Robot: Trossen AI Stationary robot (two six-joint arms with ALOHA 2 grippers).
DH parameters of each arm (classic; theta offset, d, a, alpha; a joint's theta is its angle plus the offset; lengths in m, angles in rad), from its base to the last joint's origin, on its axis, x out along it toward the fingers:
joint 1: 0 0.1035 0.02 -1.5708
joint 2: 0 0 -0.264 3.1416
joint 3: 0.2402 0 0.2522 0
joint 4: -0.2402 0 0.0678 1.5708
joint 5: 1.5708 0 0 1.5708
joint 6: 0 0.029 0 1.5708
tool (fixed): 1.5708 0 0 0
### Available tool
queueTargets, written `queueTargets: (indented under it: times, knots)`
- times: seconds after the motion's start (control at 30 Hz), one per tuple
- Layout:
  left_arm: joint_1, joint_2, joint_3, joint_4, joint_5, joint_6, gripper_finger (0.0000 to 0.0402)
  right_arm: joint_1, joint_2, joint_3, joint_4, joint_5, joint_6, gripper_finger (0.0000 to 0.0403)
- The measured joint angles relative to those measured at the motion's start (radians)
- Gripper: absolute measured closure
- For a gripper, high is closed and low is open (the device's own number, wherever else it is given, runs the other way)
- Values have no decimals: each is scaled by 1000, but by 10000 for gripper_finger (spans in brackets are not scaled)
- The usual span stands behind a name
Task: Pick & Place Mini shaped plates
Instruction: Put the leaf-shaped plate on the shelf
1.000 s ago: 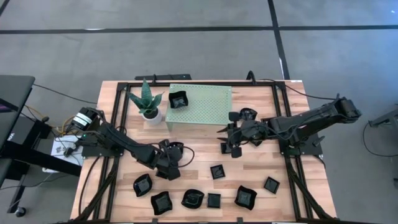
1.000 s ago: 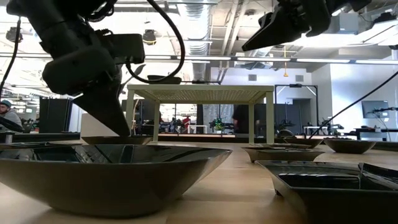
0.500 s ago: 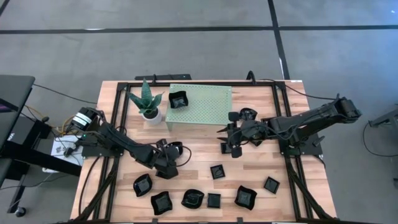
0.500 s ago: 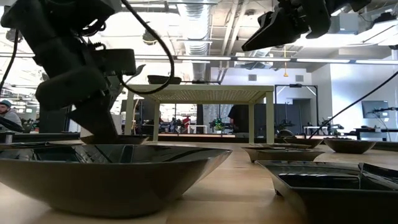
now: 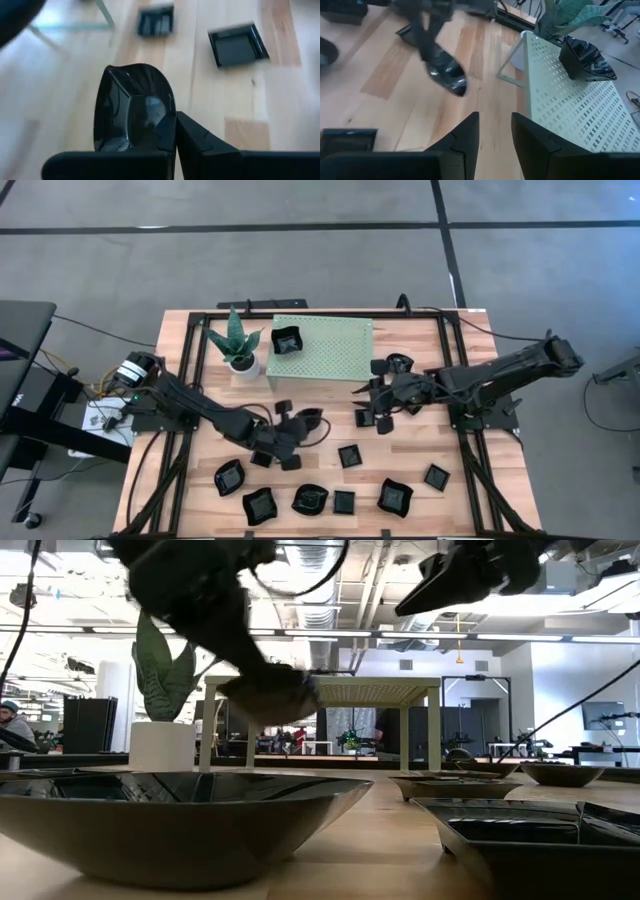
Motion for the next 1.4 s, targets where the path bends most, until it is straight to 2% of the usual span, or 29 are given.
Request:
queueTargets:
  times: [0.13,0.23,0.33,0.43,0.57,0.63,0.93,1.17,1.4]
  knots:
    - [51,0,61,10,-4,124,395,38,-82,23,-163,-1,195,294]
    - [107,0,96,87,-4,241,393,70,-138,3,-278,-1,331,294]
    - [175,0,127,178,-6,346,395,95,-173,-50,-334,-4,388,294]
    - [255,0,152,285,30,398,394,101,-194,-106,-357,-27,392,294]
    - [373,3,154,394,196,417,393,77,-210,-146,-375,-60,391,294]
    - [422,13,154,428,242,414,395,58,-213,-150,-377,-61,368,294]
    - [515,125,153,520,255,428,395,-13,-239,-151,-351,-60,324,294]
    - [512,207,153,630,254,497,391,-25,-242,-152,-350,-61,321,294]
    - [517,218,153,640,237,541,389,-25,-242,-152,-350,-61,321,294]
